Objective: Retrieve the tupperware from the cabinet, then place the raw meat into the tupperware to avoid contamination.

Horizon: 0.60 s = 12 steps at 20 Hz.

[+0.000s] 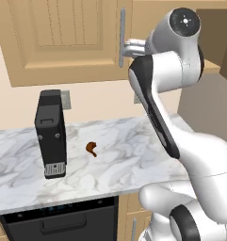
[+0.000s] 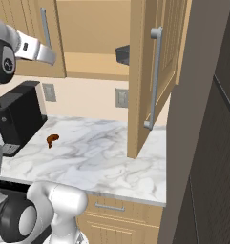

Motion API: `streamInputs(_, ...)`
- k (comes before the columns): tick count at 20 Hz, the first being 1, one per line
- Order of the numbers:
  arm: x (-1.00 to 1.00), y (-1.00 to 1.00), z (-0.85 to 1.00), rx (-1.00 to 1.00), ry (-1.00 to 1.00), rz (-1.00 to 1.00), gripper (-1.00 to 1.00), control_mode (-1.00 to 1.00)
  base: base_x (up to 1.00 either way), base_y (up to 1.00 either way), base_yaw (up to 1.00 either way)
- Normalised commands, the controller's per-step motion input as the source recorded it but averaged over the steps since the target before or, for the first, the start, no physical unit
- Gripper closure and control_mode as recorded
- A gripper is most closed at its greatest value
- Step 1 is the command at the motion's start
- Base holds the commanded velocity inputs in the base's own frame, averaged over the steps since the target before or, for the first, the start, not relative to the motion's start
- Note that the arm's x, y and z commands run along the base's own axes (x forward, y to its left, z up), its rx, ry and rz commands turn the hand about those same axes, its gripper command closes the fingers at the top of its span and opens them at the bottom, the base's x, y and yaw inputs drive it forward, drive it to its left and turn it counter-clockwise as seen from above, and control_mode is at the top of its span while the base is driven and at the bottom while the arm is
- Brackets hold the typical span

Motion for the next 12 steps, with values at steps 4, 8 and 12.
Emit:
streamInputs(4, 0.6, 0.24, 0.0, 0.0, 0.01, 0.0, -1.0, -1.0, 0.0, 0.0, 0.0)
streamInputs(8, 0.43, 0.43, 0.0, -0.05, 0.0, -0.01, -1.0, -1.0, 0.0, 0.0, 0.0)
streamInputs(12, 0.35, 0.12, 0.0, -0.02, 0.04, 0.0, -1.0, -1.0, 0.0, 0.0, 0.0)
